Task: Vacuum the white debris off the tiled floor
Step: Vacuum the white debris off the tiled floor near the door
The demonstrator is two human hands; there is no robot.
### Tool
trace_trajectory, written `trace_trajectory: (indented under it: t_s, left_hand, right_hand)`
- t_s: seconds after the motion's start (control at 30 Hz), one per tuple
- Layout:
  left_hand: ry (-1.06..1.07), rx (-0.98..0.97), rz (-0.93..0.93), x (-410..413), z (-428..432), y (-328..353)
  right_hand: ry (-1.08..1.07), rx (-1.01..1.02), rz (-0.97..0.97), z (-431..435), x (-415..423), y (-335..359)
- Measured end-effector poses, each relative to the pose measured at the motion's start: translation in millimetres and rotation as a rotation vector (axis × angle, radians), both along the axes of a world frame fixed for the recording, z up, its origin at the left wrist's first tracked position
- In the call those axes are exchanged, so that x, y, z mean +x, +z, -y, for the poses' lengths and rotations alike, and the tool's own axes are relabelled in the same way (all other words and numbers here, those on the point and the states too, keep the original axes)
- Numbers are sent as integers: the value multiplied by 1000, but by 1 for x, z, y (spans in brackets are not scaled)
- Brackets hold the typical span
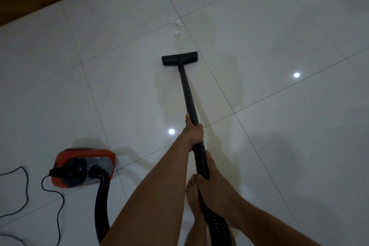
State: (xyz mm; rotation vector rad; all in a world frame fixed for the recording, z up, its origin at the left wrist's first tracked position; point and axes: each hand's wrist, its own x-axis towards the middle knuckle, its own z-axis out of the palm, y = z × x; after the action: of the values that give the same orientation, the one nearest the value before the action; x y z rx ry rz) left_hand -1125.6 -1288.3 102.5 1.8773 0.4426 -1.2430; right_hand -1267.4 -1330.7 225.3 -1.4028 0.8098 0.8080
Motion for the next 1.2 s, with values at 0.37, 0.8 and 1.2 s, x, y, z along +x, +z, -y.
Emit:
trace_trajectory:
  t_s: [0.37, 0.8, 1.2]
  left_hand:
    - [-17, 9, 2, 29, 11, 8]
    - [-40, 33, -53, 46, -1, 35]
    - [-74, 42, -13, 88, -6, 27]
  right_hand:
    - [-3, 1, 4, 12, 27, -3]
    - [-25, 51, -8, 0, 48, 24]
    - [-74, 41, -8, -9, 88, 17]
